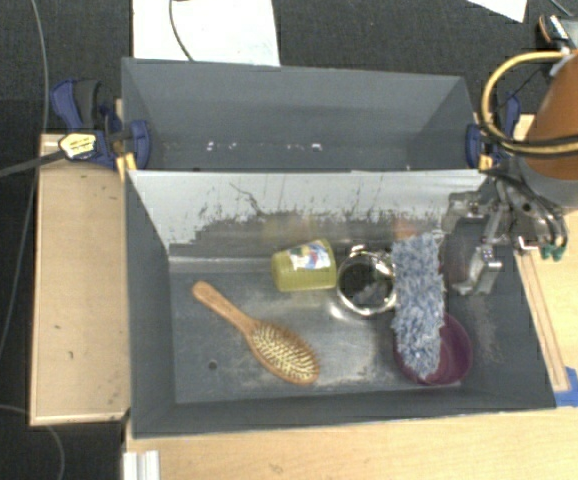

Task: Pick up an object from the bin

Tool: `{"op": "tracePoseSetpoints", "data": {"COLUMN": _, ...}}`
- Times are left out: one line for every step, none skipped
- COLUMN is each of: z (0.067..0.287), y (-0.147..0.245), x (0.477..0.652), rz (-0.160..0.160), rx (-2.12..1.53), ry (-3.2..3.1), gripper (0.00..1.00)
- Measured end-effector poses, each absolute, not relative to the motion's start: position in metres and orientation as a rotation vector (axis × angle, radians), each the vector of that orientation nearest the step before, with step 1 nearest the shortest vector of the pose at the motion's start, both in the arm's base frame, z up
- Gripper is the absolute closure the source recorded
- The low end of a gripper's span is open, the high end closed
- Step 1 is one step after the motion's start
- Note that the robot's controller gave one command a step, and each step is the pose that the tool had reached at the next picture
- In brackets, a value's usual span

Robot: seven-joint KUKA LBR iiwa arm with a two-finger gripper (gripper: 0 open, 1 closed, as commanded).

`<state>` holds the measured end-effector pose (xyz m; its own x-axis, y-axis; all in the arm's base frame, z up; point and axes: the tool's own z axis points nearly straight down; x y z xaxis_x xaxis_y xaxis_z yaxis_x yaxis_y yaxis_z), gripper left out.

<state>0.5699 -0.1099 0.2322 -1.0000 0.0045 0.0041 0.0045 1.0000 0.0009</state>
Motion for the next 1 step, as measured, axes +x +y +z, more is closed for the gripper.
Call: {"op": "tracePoseSetpoints", "data": {"z": 0.2371, "y": -0.1091, "x": 0.5712, "rz": 0.001, "rx": 0.001, "ry": -3.146, "gripper": 0.0}}
